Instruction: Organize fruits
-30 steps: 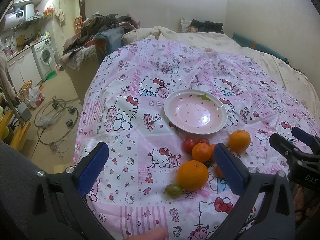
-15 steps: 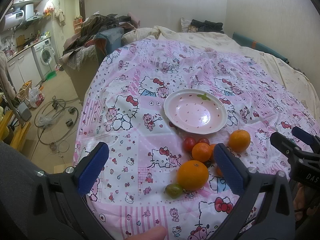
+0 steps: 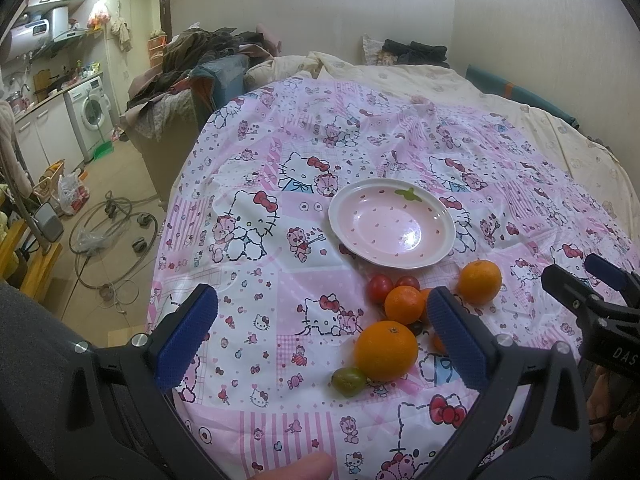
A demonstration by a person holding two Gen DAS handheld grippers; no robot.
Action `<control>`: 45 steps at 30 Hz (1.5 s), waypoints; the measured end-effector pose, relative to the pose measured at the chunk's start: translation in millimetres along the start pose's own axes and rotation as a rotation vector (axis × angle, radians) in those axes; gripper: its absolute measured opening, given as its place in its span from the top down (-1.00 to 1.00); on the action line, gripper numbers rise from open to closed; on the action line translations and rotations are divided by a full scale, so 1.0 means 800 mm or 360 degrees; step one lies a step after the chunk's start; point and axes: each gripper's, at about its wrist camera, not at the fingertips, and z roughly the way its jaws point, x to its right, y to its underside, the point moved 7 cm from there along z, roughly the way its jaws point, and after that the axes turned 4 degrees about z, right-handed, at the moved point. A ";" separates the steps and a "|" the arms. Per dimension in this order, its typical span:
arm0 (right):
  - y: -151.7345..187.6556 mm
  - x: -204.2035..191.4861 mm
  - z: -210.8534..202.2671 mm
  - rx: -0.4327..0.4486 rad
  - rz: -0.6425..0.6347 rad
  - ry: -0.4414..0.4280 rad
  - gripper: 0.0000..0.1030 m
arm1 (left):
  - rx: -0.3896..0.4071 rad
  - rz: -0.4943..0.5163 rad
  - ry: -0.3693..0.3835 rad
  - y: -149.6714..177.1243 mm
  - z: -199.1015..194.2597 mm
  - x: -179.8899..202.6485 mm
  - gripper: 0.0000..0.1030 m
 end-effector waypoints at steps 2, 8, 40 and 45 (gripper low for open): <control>0.000 0.000 0.000 0.0001 0.0002 0.0000 -1.00 | -0.0001 -0.0001 -0.0002 0.000 0.000 0.000 -1.00; 0.000 0.000 0.000 0.0001 -0.0001 -0.0001 -1.00 | -0.0011 -0.0008 -0.0009 0.003 0.002 -0.002 -1.00; -0.040 0.036 0.017 -0.0192 0.0194 -0.0101 -1.00 | -0.0472 -0.0018 0.0073 -0.013 0.057 -0.021 -1.00; -0.049 0.054 0.049 -0.0320 0.0268 -0.0096 -1.00 | -0.0802 0.0058 0.0220 0.015 0.103 -0.005 -0.99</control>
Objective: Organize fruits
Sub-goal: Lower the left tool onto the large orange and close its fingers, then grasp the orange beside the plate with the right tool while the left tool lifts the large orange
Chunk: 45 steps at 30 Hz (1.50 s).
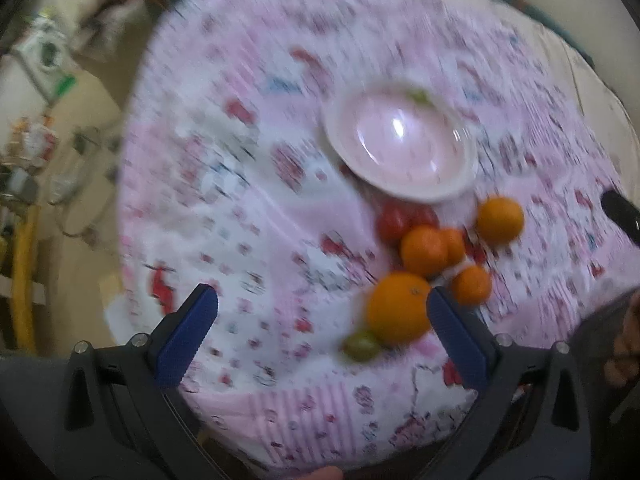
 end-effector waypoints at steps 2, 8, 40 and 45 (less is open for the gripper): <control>-0.005 0.004 0.012 -0.0049 0.0001 0.0016 -1.00 | -0.0136 0.0088 0.0083 0.005 0.023 0.020 -0.99; -0.005 0.017 0.034 -0.0107 0.0016 0.0047 -1.00 | -0.0306 0.0358 0.0114 0.013 0.064 0.076 -0.71; 0.005 0.039 0.055 -0.0146 0.0074 0.0103 -1.00 | -0.0298 0.0432 0.0082 0.001 0.057 0.104 -0.07; 0.007 0.038 0.054 -0.0161 0.0062 0.0093 -1.00 | -0.0210 0.0363 0.0118 -0.011 0.024 0.093 -0.06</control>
